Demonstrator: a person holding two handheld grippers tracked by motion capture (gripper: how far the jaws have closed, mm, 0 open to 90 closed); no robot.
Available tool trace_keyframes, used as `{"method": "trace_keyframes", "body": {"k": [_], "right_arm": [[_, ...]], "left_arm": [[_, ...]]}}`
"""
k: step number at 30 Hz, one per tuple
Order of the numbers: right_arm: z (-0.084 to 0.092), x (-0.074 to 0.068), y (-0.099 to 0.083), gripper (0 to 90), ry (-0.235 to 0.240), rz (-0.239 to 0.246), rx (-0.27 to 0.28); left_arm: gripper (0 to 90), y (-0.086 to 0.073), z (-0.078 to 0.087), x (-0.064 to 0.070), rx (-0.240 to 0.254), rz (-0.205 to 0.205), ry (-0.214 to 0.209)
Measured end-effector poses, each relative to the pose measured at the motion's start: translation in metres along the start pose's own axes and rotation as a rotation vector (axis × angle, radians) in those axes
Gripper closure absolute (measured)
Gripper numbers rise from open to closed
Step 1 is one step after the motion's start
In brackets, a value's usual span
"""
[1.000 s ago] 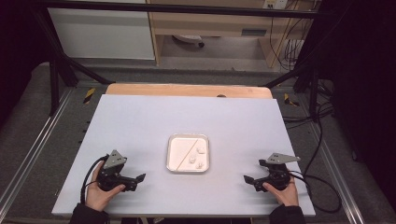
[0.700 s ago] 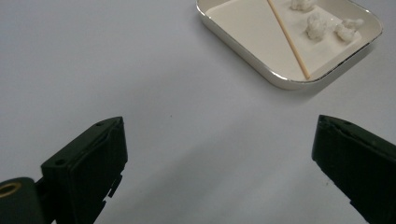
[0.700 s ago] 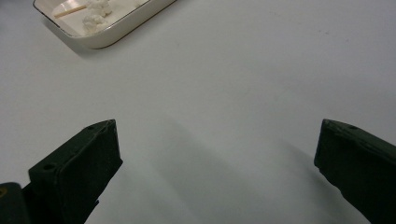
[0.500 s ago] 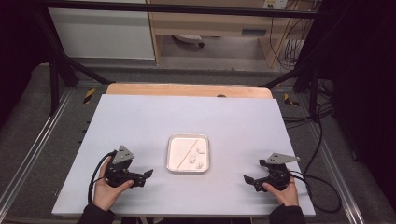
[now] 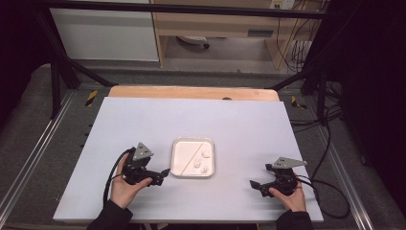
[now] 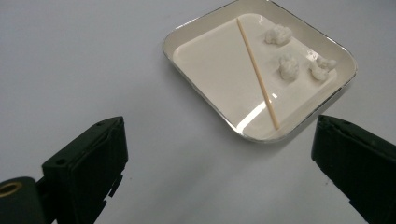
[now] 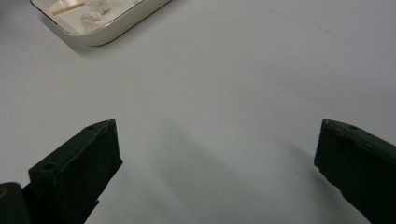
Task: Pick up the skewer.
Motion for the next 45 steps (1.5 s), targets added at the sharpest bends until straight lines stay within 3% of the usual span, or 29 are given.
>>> {"method": "trace_keyframes", "body": {"k": [15,22,34,39,40,45], "right_arm": [[0.0,0.0,0.0,0.9,0.002,0.004,0.001],[-0.001,-0.001,0.0,0.9,0.005,0.003,-0.002],[-0.001,-0.001,-0.001,1.0,0.005,0.008,-0.003],[-0.001,-0.001,-0.001,1.0,0.005,0.008,-0.003],[-0.001,-0.001,-0.001,1.0,0.004,0.009,-0.004],[-0.001,-0.001,-0.001,1.0,0.005,0.007,-0.003]], "left_arm": [[6.6,0.021,-0.039,0.016,-0.059,-0.02,-0.025],[12.8,0.023,-0.059,0.02,-0.087,-0.008,-0.029],[39.2,0.021,-0.082,0.021,-0.132,0.026,-0.036],[48.7,0.02,-0.087,0.022,-0.144,0.015,-0.024],[54.8,0.02,-0.088,0.022,-0.144,0.015,-0.024],[62.8,0.02,-0.091,0.024,-0.147,0.02,-0.026]]}}
Point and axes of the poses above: each handheld gripper's, and its own axes: z roughly backward along the jaws, y roughly out of its top, x roughly to its right, the point moved 9 cm from there along -z, roughly forward along the jaws, and after that the axes turned 14 degrees about -y, right-handed, at the moved point
